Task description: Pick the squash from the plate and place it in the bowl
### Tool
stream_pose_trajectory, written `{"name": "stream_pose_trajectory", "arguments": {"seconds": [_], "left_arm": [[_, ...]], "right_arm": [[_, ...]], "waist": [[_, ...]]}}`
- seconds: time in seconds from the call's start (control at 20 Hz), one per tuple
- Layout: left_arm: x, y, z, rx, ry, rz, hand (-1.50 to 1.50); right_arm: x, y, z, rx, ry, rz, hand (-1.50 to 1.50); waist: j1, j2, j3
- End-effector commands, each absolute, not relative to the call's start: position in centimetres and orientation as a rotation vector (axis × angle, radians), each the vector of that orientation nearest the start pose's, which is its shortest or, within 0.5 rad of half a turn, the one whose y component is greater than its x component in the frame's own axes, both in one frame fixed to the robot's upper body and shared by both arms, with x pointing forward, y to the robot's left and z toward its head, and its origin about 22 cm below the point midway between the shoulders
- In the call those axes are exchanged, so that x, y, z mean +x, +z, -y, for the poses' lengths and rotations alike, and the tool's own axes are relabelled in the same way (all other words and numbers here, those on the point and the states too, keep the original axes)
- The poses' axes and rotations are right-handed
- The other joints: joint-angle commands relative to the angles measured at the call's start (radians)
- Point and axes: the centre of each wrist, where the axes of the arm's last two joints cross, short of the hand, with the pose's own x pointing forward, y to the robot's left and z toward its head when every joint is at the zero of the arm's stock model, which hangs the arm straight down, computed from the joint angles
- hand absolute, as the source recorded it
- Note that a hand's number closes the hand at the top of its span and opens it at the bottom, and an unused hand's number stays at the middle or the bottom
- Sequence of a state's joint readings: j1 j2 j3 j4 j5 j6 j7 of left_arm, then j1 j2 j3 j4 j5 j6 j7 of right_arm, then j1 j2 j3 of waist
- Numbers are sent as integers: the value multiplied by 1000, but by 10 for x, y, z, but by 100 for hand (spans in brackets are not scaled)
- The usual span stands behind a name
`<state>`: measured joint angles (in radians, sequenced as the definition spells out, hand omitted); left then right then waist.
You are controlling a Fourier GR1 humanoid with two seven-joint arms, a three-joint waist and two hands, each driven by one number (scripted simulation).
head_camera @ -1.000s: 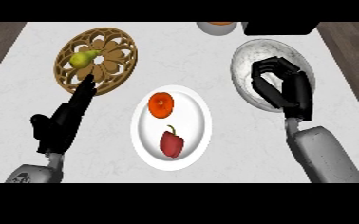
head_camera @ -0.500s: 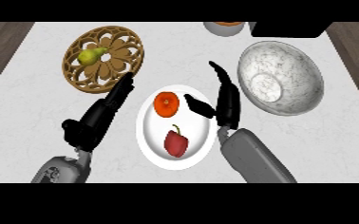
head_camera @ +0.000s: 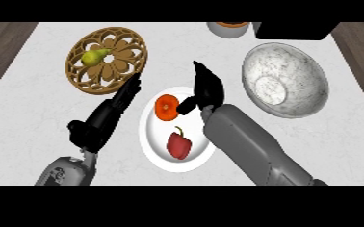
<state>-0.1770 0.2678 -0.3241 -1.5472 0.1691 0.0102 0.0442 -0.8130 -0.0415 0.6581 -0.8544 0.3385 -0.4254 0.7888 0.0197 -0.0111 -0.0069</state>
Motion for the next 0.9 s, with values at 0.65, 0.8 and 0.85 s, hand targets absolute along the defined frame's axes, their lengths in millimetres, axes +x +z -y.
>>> {"name": "stream_pose_trajectory", "arguments": {"seconds": [0.65,0.8,0.85], "left_arm": [[270,36,-195,-195,-397,1603,0],[264,33,-194,-201,-417,1586,0],[263,33,-191,-204,-418,1582,0]], "right_arm": [[383,147,-20,-508,920,554,-150],[379,137,-23,-527,916,554,-150],[365,138,-32,-526,941,561,-150]], "waist": [[24,16,6],[21,14,6],[19,12,6]]}}
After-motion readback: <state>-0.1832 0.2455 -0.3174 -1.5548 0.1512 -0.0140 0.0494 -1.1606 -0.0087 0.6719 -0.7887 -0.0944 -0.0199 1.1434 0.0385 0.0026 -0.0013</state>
